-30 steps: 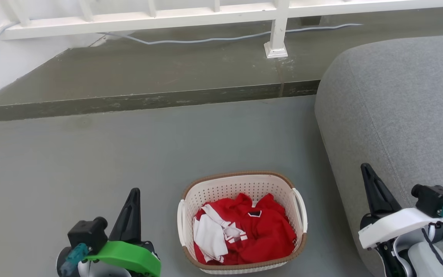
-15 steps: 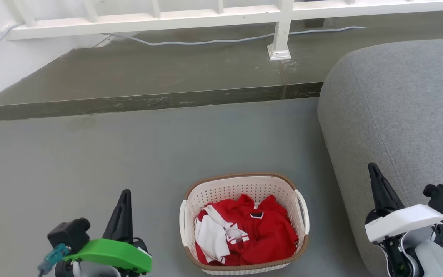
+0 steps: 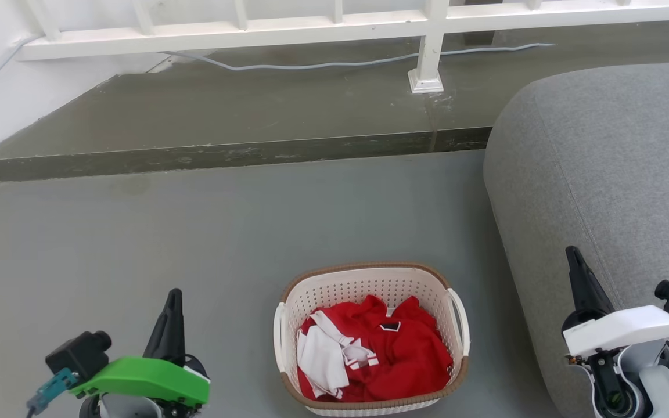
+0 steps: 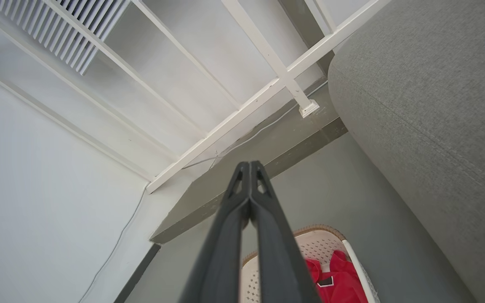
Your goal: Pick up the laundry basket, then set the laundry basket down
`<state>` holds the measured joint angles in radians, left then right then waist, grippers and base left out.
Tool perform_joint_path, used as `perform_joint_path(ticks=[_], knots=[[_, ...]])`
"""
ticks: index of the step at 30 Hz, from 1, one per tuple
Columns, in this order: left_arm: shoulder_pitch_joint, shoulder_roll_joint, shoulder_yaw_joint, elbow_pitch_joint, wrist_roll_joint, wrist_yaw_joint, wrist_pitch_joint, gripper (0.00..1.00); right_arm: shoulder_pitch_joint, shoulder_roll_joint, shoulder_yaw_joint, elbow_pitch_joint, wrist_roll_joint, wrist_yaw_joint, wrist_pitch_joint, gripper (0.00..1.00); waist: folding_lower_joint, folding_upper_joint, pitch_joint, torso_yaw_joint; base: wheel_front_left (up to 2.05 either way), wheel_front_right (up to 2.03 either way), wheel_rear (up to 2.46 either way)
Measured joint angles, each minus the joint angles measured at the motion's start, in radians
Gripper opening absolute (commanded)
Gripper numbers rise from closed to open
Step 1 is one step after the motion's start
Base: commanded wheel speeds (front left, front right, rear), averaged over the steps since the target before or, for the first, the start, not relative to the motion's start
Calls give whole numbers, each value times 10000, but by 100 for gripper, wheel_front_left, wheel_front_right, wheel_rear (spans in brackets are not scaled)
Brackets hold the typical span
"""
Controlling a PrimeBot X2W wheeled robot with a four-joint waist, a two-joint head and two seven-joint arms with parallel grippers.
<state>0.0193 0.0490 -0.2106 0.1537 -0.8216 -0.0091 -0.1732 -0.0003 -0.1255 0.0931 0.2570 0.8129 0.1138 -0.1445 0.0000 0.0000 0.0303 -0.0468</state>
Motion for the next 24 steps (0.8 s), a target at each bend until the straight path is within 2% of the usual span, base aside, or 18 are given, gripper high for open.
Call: perform_joint_path(ticks=[24], knots=[[-40,196,587,290,-2832,-276,685,0,-121,198,-627,31,2566,0,754,0,0,0,-85,148,0,0,0]])
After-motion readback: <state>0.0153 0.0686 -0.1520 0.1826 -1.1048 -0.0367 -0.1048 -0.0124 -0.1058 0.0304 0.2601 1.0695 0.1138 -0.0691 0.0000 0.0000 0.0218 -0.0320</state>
